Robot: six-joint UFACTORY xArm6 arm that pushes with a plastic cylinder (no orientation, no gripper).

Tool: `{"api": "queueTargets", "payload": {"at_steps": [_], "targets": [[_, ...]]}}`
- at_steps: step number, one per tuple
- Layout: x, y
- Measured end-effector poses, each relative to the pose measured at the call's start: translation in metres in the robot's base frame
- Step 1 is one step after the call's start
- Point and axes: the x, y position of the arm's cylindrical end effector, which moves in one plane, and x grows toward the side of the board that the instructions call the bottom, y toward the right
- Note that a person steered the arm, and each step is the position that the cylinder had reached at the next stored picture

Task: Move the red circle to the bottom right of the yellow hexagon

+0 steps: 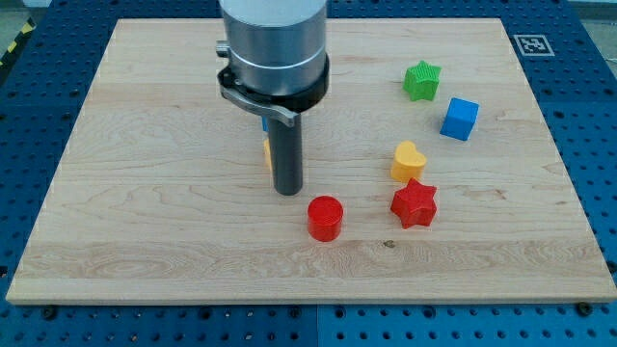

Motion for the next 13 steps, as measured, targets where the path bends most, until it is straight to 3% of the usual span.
{"api": "queueTargets", "payload": {"at_steps": [5,8,13], "targets": [[-0.029,0.114],[-0.014,0.088],[0.039,0.117]]}}
